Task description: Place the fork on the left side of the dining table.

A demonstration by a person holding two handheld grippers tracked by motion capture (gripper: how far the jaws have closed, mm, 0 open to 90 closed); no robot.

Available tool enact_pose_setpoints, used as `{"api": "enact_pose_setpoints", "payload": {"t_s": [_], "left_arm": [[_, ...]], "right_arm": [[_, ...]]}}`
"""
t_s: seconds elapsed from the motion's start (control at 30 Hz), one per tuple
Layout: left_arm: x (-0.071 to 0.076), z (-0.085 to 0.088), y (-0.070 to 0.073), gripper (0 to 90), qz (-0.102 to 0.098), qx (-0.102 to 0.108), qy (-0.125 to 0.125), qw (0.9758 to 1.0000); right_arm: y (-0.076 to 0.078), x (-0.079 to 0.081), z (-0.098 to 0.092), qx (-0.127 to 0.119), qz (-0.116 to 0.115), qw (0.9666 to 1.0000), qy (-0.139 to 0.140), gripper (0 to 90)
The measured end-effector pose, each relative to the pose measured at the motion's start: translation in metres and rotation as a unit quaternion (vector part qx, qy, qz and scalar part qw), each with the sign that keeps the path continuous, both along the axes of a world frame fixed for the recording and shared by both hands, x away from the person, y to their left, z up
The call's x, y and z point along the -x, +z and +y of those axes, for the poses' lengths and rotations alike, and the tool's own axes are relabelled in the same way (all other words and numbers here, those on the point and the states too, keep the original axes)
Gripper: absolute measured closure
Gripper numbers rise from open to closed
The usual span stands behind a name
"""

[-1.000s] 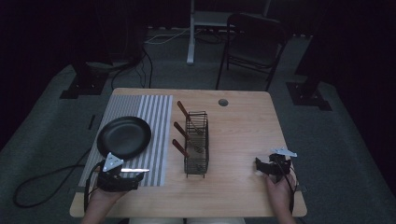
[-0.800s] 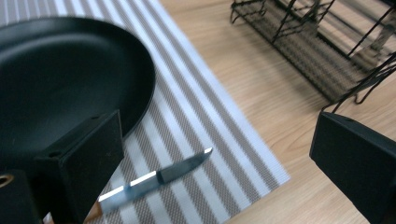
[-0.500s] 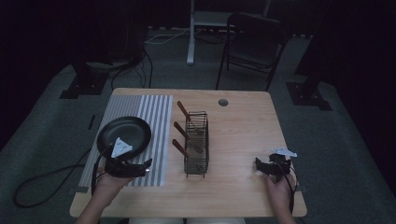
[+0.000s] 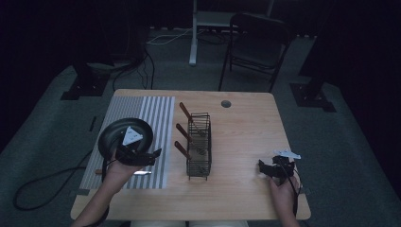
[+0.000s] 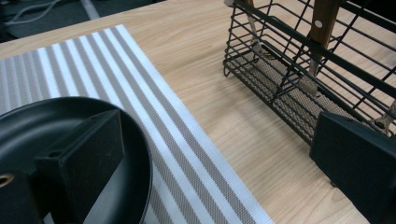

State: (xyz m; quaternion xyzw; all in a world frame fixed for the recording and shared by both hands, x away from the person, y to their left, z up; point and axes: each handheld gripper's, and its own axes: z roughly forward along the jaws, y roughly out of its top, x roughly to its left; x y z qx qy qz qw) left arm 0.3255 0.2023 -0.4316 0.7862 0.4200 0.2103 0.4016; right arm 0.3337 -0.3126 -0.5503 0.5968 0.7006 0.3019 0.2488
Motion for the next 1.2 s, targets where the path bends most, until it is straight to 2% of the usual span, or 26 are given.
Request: {"api": "enact_pose_setpoints", "payload": {"t_s": [0.2,0.5,0.7,1.1,1.2], "left_arm": [[-0.016,-0.006,-0.003,4.1,0.001,-0.004,0.001,1.0],[-0.037,-0.016,0.0,4.1,-0.001,0.0,0.002,1.0],[-0.048,-0.02,0.007,4.2,-0.004,0.015,-0.005,0.9999],[-0.076,-0.034,0.022,5.2,-0.004,0.013,-0.01,0.9999],[-0.084,-0.036,0.026,5.3,-0.001,0.02,-0.008,0.9998]], "right_arm": [[0.0,0.0,0.0,0.0,0.0,1.0,0.0,11.9],[0.0,0.0,0.0,0.0,0.0,1.0,0.0,11.9],[0.0,0.0,0.0,0.0,0.0,1.0,0.0,12.0],[0.0,0.0,0.0,0.0,0.0,1.0,0.0,12.0],[0.0,0.0,0.0,0.0,0.0,1.0,0.0,12.0]]}}
